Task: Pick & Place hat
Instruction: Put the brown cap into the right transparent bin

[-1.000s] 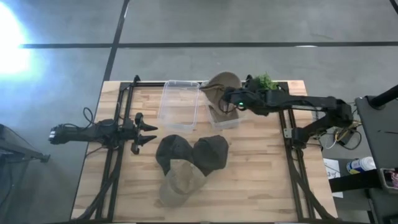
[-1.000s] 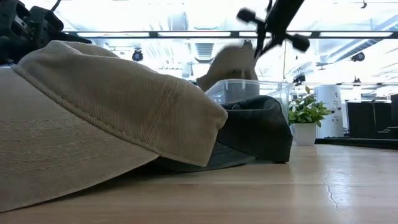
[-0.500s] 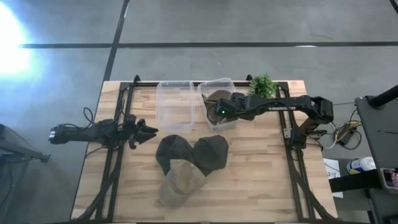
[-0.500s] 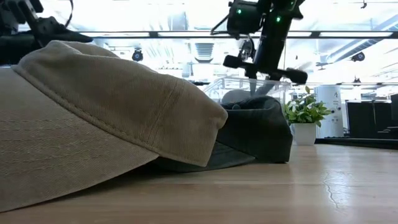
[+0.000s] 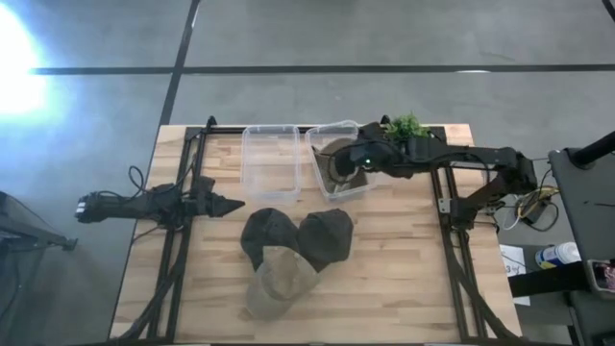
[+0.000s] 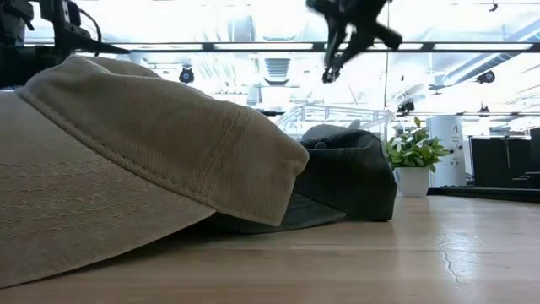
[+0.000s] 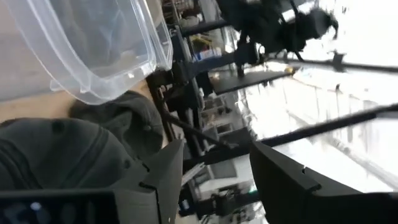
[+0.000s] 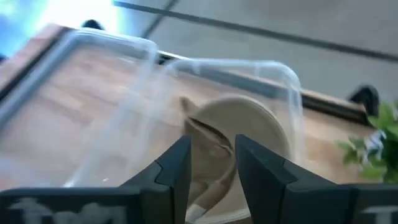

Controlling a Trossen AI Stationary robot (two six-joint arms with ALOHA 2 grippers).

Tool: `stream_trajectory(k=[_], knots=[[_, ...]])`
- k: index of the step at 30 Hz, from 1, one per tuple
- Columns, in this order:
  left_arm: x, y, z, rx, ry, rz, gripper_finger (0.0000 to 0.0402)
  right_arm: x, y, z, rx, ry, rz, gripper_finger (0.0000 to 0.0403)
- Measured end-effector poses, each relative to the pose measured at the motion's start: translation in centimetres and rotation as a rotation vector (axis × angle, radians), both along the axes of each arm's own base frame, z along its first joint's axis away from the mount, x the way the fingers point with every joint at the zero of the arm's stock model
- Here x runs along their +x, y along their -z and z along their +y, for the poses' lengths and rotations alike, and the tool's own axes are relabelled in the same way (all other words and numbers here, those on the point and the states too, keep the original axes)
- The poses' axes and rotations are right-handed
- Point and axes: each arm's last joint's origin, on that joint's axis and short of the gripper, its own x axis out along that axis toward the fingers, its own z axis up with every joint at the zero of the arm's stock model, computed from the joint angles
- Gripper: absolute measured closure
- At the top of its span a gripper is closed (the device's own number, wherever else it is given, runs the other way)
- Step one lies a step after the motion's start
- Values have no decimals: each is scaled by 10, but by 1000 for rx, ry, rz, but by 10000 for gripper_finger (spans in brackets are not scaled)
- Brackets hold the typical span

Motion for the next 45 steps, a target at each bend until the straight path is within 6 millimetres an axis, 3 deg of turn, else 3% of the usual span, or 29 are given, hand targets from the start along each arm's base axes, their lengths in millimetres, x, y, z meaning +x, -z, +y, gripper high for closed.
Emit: stream_trajectory(k=[3, 7, 15, 23, 26, 33, 39, 45], knots=[[0, -1, 2, -88, -75, -17, 220, -1, -15, 7, -29, -58, -7, 275], [0, -1, 1, -233, -35, -28, 220, -2, -25, 16, -6, -116, -21, 268], [-1, -16, -5, -252, 161, -117, 220, 3, -9, 29, 81, -206, 67, 256], [5, -28, -24, -80, 448, 152, 220, 18, 8, 47, 134, -295, 123, 259], [10, -22, -36, -40, 552, 238, 220, 22, 16, 52, 165, -322, 155, 262], [17, 14, -65, 32, 655, 507, 220, 30, 28, 62, 201, -364, 196, 261], [26, 21, -83, 83, 620, 497, 220, 44, 41, 71, 332, -477, 196, 262], [38, 25, -94, 89, 629, 497, 220, 58, 55, 90, 349, -567, 203, 270]])
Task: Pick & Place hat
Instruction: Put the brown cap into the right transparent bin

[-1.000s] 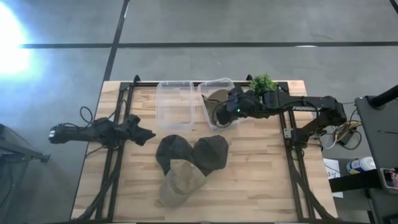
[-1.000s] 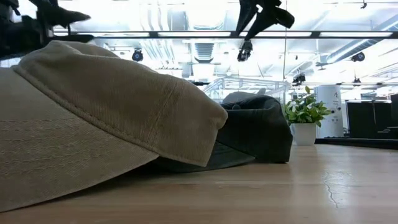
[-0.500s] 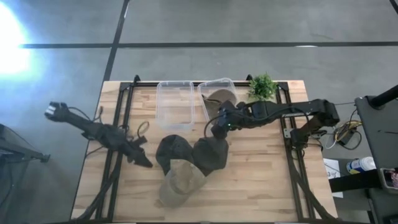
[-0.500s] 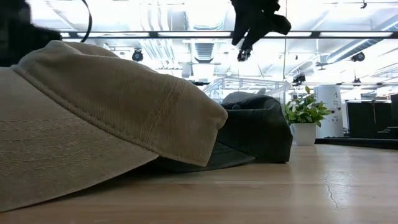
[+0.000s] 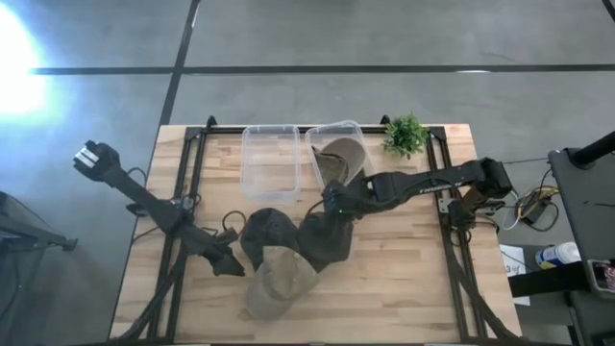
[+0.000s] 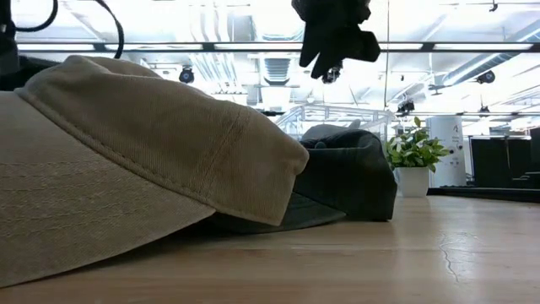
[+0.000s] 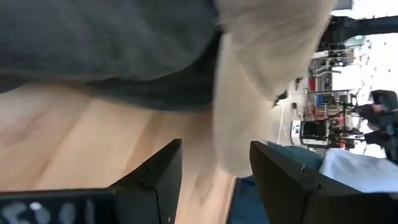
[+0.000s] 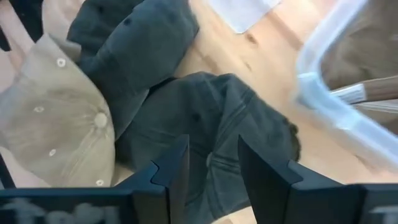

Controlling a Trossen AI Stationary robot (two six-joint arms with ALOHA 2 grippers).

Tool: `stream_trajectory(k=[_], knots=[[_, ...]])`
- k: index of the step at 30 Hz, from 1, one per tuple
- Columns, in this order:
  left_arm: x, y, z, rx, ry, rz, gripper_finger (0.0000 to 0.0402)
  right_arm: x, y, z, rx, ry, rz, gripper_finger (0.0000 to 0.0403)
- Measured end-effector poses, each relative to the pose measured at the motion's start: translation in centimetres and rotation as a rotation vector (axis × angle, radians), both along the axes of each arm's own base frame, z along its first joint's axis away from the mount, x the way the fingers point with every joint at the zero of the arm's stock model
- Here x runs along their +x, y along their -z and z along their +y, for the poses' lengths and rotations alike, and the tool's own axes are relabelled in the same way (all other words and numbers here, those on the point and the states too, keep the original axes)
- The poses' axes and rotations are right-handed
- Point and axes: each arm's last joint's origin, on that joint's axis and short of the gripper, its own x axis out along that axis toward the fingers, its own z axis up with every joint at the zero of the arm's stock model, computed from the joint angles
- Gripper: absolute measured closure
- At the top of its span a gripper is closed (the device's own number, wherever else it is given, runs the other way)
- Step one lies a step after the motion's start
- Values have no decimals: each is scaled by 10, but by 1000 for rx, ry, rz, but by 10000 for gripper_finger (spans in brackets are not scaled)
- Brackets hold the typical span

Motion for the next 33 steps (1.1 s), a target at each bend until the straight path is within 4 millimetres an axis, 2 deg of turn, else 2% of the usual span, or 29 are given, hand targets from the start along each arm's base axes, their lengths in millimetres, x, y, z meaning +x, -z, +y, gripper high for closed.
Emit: stream_trajectory(k=[12, 20, 24, 27, 33], knots=[[35, 17, -26, 182, 39, 98, 220, 8, 8, 25, 6, -58, -37, 268], [54, 19, -40, 138, 46, -78, 220, 8, 7, 39, 79, -108, -48, 271], [54, 27, -40, 157, 46, -36, 220, 5, 9, 49, 131, -153, -32, 273], [53, 33, -40, 162, 38, 13, 220, 6, 19, 55, 167, -165, 6, 272], [54, 28, -40, 147, 14, -14, 220, 21, 45, 72, 271, -233, 25, 272]])
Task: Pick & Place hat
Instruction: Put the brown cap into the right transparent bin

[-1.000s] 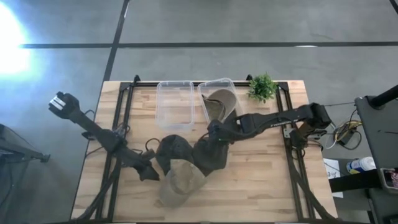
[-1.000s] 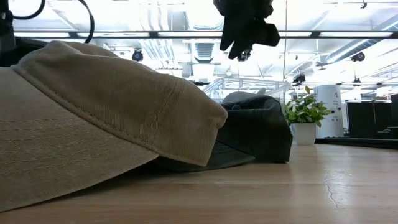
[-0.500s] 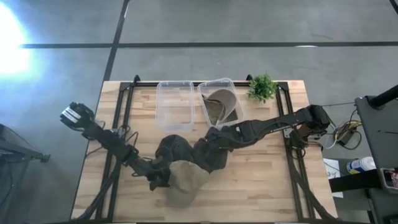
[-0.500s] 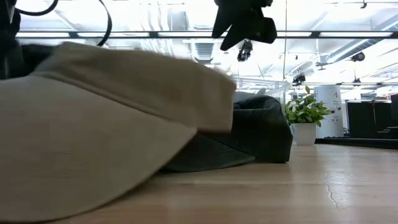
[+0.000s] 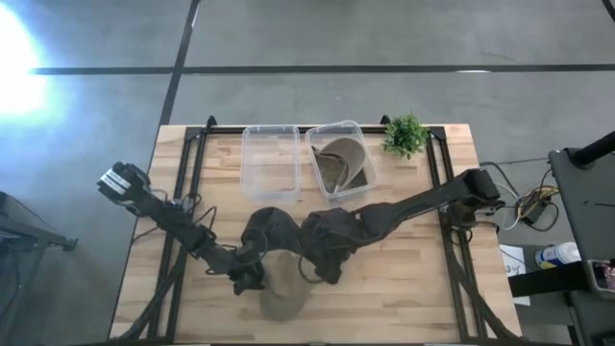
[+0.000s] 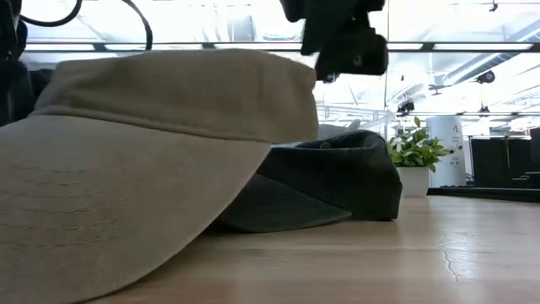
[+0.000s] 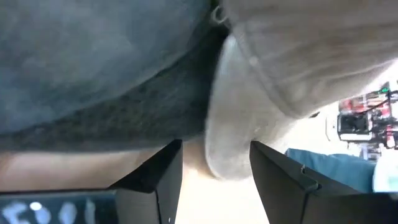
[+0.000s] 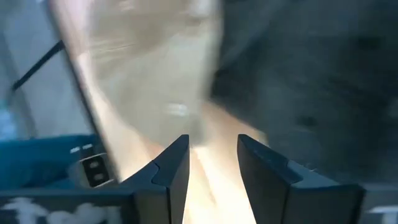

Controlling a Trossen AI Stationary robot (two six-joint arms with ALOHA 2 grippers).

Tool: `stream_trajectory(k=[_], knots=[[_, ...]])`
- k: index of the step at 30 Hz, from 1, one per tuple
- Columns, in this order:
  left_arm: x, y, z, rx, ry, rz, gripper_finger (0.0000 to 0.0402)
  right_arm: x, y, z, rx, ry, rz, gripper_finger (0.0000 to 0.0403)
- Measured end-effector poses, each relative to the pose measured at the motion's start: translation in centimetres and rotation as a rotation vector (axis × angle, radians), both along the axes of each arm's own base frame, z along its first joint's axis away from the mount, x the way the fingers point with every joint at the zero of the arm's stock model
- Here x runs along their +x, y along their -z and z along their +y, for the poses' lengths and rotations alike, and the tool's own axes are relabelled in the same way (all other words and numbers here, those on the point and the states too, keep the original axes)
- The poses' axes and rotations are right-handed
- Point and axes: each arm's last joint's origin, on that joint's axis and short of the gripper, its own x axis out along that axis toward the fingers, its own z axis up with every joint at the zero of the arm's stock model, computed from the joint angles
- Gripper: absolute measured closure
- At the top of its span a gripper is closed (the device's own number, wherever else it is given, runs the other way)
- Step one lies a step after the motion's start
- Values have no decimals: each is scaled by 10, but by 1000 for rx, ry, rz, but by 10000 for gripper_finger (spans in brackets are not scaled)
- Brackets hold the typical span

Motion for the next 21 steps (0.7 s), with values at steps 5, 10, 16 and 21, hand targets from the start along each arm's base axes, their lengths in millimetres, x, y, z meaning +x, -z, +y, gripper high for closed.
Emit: stream_trajectory(k=[5, 10, 16, 21], knots=[[7, -10, 0, 36, -40, -109, 220, 11, 10, 4, 25, -72, -49, 279], [19, -17, -1, 47, -81, -166, 220, 10, 22, -5, 24, -86, -43, 280], [37, -35, -11, 56, -59, -277, 220, 7, 53, -4, 121, -67, -21, 282], [52, -45, -21, 60, -34, -318, 220, 12, 74, 5, 162, -50, -34, 280]])
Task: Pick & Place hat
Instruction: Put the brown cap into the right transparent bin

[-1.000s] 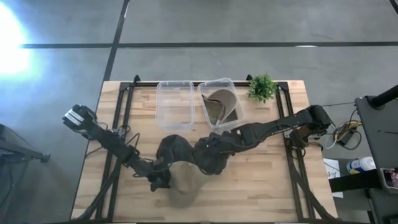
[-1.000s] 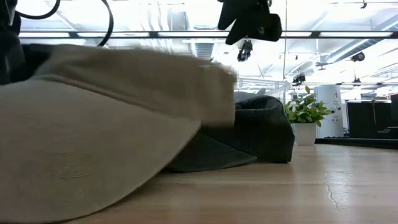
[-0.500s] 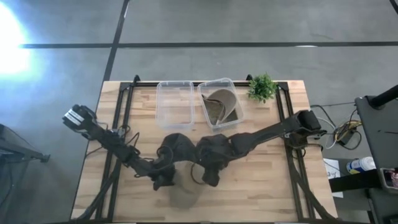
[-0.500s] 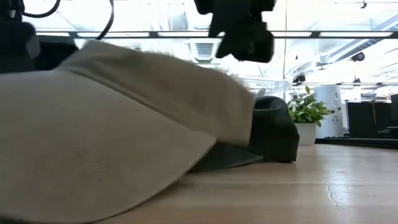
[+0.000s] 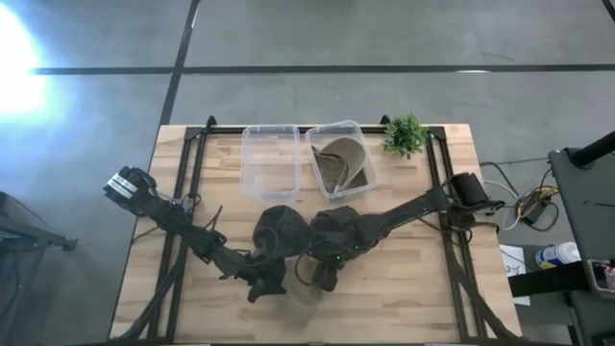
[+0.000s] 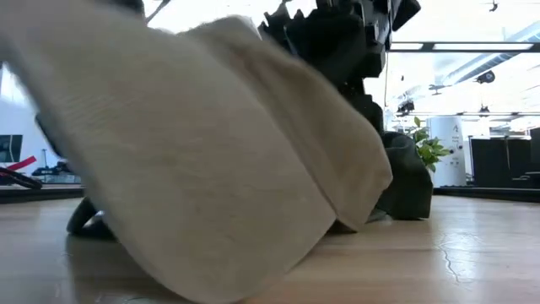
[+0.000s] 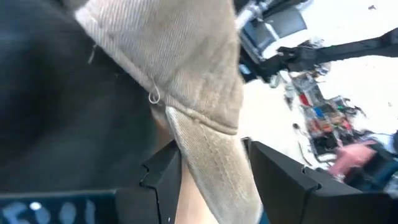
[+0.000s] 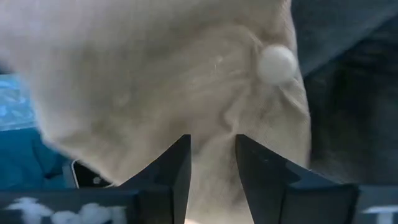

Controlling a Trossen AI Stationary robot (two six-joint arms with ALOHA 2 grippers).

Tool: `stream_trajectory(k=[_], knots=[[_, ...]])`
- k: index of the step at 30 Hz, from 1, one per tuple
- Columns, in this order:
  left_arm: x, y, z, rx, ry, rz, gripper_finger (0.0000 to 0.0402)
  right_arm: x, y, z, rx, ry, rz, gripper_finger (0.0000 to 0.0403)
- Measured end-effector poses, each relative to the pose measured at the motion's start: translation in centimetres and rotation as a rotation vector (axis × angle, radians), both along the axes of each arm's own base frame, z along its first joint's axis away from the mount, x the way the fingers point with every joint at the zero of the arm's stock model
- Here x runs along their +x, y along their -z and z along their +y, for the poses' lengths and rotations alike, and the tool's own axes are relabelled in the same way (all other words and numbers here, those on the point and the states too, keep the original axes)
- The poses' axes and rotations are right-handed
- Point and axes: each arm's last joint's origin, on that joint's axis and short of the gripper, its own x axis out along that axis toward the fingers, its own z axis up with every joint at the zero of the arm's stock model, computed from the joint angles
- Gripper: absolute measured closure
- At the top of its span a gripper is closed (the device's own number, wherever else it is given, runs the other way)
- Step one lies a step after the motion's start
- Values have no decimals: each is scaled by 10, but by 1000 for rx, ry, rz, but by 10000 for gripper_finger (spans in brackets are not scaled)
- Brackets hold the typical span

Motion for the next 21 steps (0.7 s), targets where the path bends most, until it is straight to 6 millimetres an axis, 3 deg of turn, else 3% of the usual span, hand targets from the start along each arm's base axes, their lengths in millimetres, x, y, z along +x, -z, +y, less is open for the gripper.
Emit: stream_trajectory(k=[4, 9, 16, 21], knots=[[11, -5, -8, 6, 46, -17, 220, 8, 8, 3, -14, 9, -4, 282], [21, -1, -11, -2, 8, 3, 220, 19, 3, 6, -24, -15, -53, 290], [37, 4, -20, -23, -37, 23, 222, 19, 1, 5, -65, -38, -79, 292], [54, -5, -33, -46, -3, -13, 266, 16, -8, 5, -89, -79, -112, 292]])
